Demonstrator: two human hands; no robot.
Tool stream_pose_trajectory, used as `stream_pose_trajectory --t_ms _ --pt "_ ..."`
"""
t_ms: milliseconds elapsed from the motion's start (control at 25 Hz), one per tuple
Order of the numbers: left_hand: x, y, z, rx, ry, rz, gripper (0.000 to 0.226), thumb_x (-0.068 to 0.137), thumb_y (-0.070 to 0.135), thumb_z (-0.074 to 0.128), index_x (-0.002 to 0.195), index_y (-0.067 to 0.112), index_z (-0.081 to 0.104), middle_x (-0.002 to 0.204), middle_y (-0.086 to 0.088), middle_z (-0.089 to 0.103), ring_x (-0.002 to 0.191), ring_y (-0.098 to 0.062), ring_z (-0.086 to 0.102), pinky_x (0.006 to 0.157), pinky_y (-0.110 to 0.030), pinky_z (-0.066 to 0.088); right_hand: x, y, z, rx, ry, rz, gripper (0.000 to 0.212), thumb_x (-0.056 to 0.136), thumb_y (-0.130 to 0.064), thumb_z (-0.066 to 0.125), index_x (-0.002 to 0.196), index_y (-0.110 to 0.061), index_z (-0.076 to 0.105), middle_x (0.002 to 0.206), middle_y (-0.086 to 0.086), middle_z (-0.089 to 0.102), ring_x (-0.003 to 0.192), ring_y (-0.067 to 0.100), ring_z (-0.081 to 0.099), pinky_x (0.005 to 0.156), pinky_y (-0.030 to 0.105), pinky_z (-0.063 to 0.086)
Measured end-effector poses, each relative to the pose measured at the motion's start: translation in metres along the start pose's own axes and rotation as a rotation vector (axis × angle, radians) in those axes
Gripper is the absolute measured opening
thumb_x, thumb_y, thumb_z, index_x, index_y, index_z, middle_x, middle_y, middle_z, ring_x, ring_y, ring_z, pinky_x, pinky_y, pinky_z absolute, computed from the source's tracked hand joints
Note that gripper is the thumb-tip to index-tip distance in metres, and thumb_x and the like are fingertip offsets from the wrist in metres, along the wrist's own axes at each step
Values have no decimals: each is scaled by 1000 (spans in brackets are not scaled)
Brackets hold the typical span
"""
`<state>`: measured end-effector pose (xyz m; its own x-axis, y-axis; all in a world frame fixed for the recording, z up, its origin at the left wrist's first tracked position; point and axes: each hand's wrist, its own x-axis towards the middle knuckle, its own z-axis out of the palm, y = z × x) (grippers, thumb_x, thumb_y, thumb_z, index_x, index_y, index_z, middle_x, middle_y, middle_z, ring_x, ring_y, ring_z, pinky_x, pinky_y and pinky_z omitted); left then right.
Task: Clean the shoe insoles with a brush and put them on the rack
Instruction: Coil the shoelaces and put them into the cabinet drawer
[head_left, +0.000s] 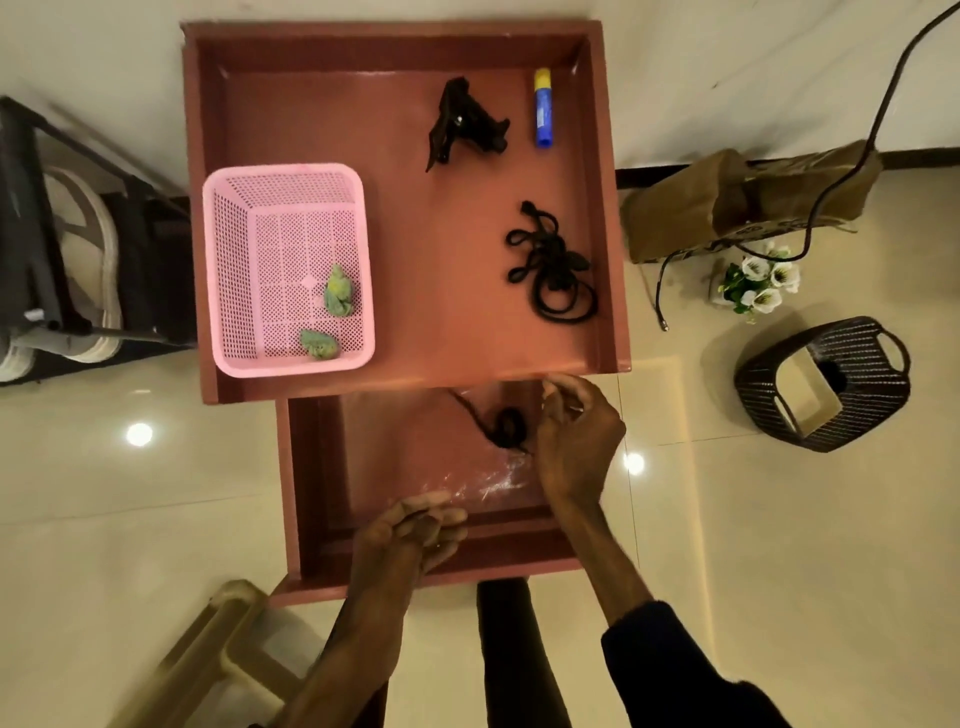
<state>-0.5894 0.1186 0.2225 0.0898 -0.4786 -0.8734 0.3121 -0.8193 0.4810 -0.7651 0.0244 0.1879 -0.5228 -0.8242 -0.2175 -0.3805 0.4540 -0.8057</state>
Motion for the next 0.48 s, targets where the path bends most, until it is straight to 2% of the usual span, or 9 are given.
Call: stream_pose_trajectory --t_ms 120,200,280,360,480 --pt "-3 39 17 2 -22 50 16 93 4 65 107 9 73 95 -13 79 88 -28 77 81 -37 59 33 -42 0 -72 -66 -184 22 95 -1 65 114 -9 73 103 -4 73 93 0 66 84 10 51" --pt "-4 56 25 -1 -33 59 18 94 5 64 110 8 72 97 -13 79 91 -28 77 83 -38 59 54 -58 10 -211 -80 -300 21 95 1 64 112 -8 74 101 3 74 94 11 69 83 22 57" --pt "-5 70 32 -1 -42 70 18 95 6 64 111 8 72 98 -13 78 93 -29 76 84 -39 58 73 -69 20 -284 -53 -377 15 95 3 63 102 -6 73 95 7 72 89 18 68 77 28 59" --pt "-5 82 36 2 -48 96 19 92 10 67 109 8 73 98 -14 78 93 -31 76 83 -38 60 90 -84 26 -294 -12 -417 13 95 1 64 104 -4 72 99 9 71 94 20 66 82 23 54" --pt "-2 93 41 -15 -56 107 36 77 22 73 110 7 73 99 -15 78 93 -32 76 83 -37 62 115 -99 26 -455 -12 -495 16 94 0 65 109 -1 70 107 13 68 105 25 61 84 21 45"
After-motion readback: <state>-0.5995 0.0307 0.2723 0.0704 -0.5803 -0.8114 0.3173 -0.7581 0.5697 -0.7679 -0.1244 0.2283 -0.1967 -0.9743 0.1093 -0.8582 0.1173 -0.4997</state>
